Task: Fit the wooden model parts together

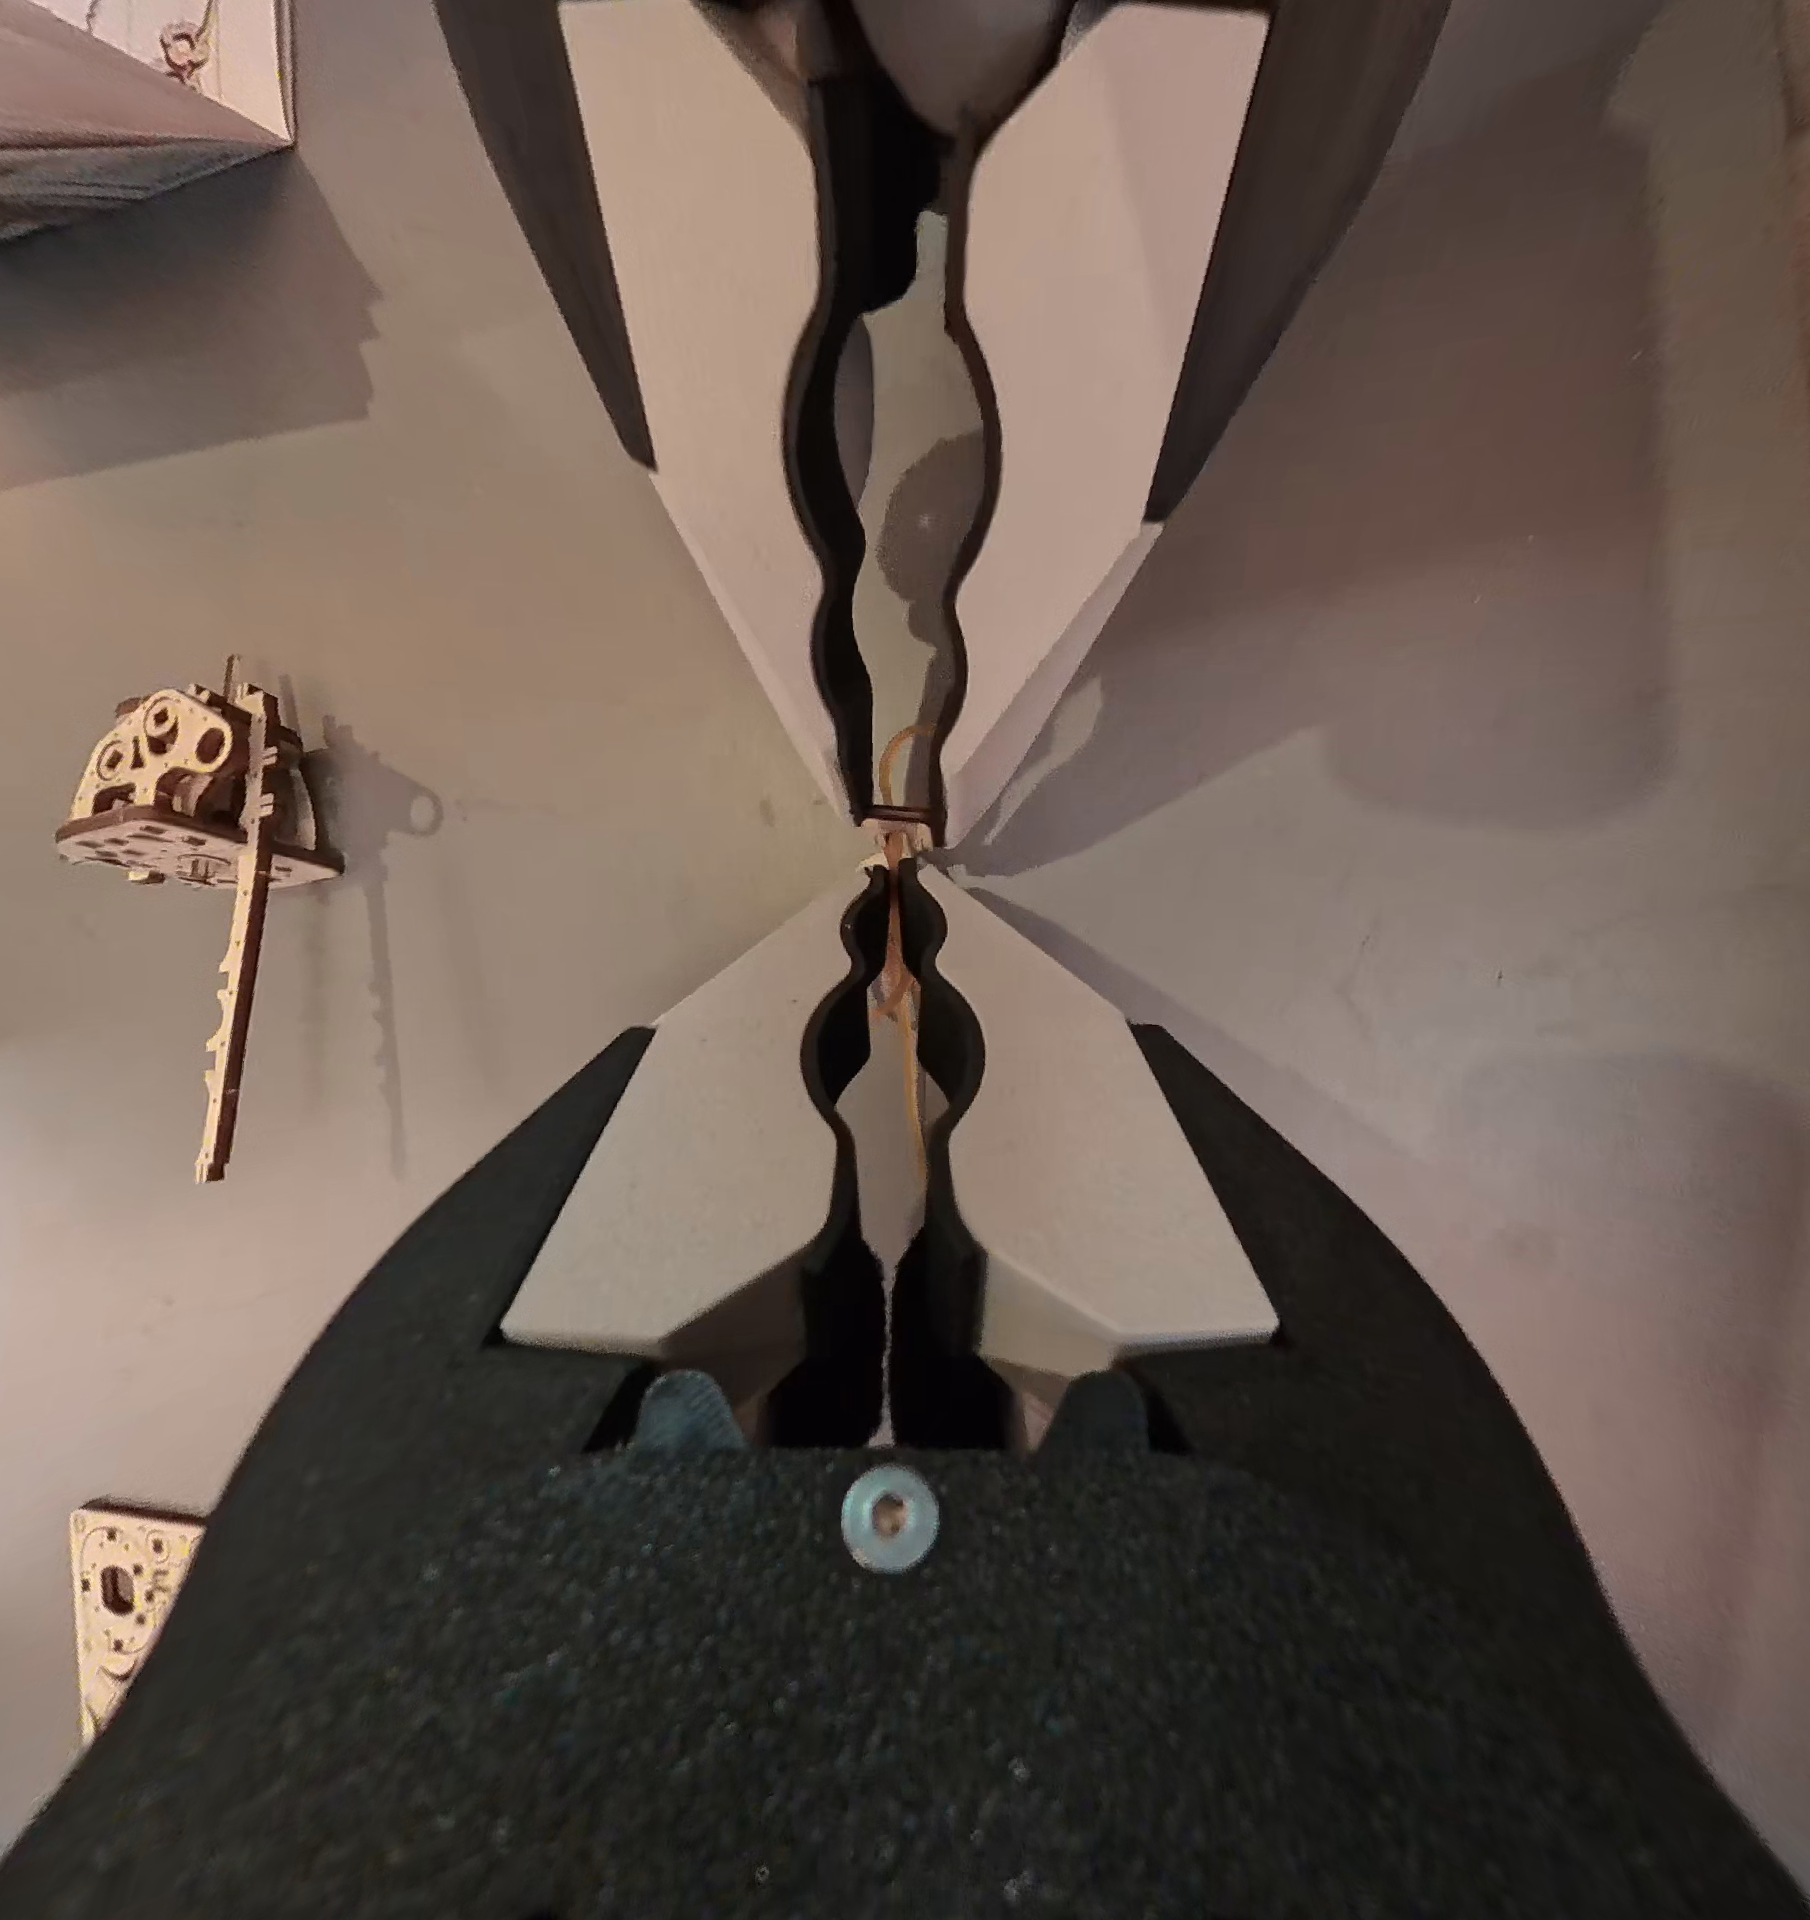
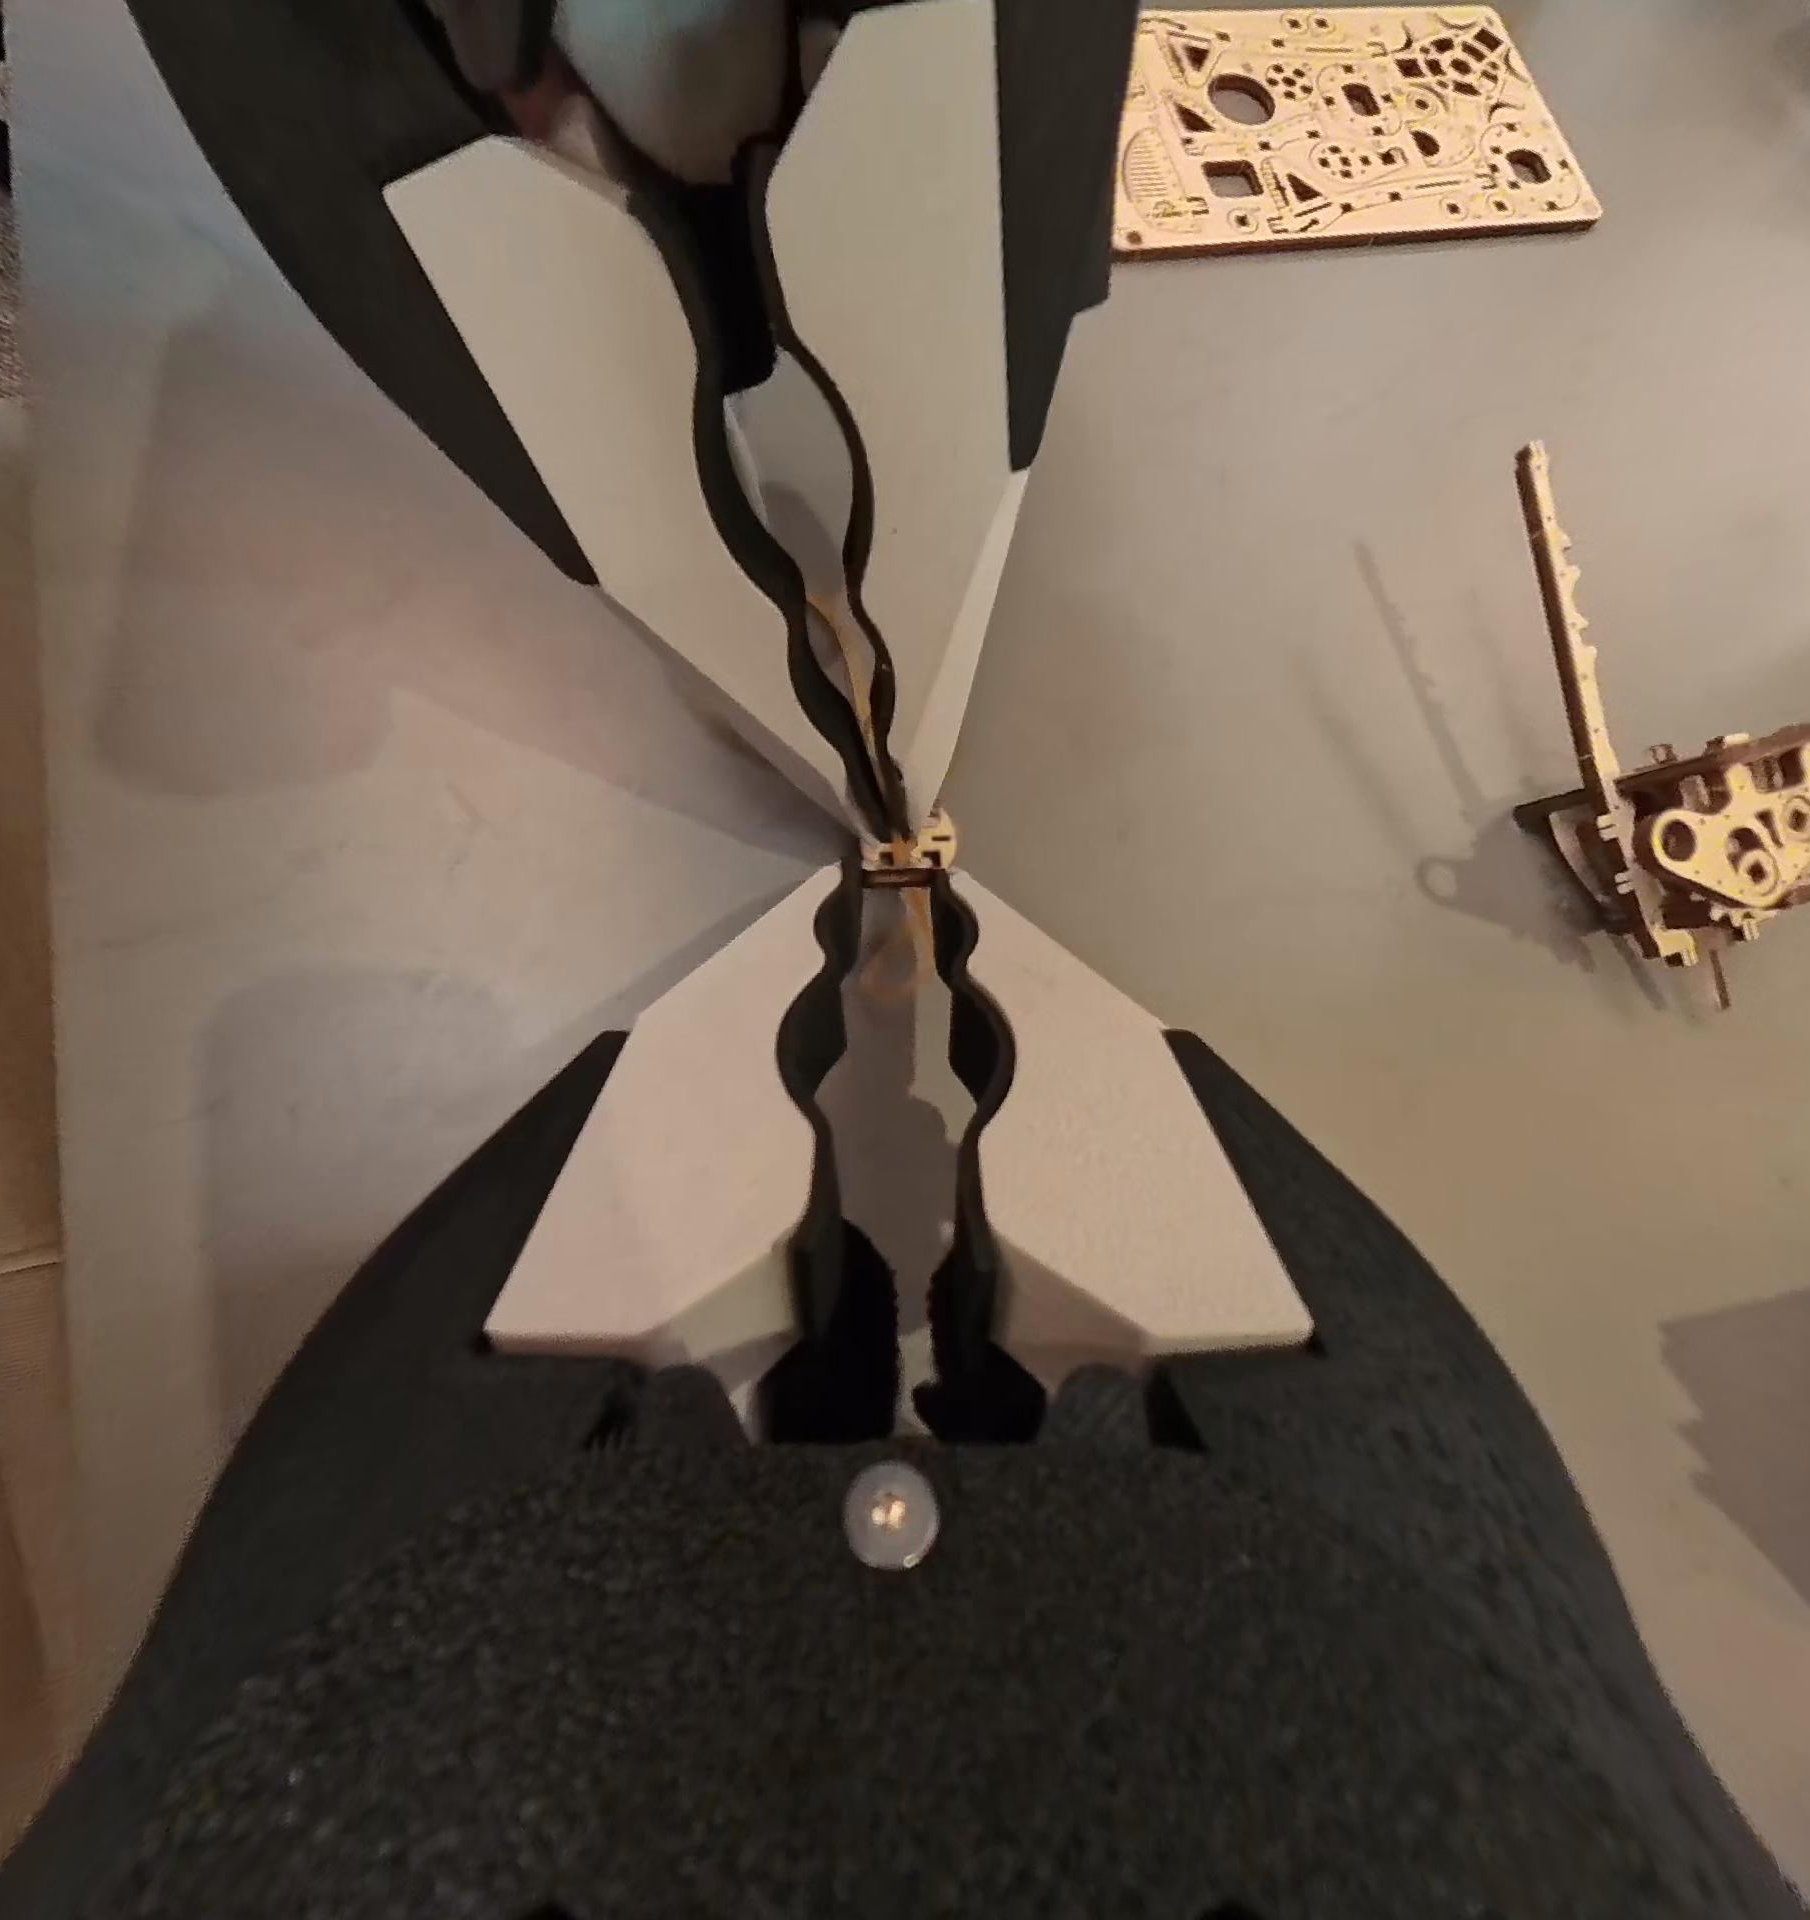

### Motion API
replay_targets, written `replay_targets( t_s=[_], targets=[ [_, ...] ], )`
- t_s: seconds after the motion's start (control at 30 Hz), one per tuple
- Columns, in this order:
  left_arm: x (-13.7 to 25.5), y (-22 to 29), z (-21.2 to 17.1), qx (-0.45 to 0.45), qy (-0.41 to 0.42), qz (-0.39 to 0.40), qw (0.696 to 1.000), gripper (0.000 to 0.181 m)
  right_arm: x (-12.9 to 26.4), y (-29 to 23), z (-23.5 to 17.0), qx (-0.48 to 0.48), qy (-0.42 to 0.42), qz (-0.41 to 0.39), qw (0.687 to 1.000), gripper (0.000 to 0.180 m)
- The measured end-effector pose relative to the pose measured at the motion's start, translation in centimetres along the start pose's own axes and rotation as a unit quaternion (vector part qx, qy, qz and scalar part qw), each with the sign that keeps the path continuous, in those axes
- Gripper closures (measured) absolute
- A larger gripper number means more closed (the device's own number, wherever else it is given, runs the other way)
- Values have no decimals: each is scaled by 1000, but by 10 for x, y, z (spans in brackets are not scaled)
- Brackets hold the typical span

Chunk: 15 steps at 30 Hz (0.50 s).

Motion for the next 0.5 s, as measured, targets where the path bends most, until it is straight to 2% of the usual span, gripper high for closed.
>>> replay_targets(
  t_s=[0.5],
  targets=[
    [-3, -2, -7, 2, -7, -2, 1000, 181, -13, 4, -4, 14, -69, 20, 997, 167]
  ],
)
Point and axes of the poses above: each gripper's, where its closed fingertips meet, x back along the fingers, z out of its top, y = z × x across the jaws, the point moved 2 cm from there along x, back along the fingers, and after that the axes turned 9 degrees about y, right-handed, at the moved point
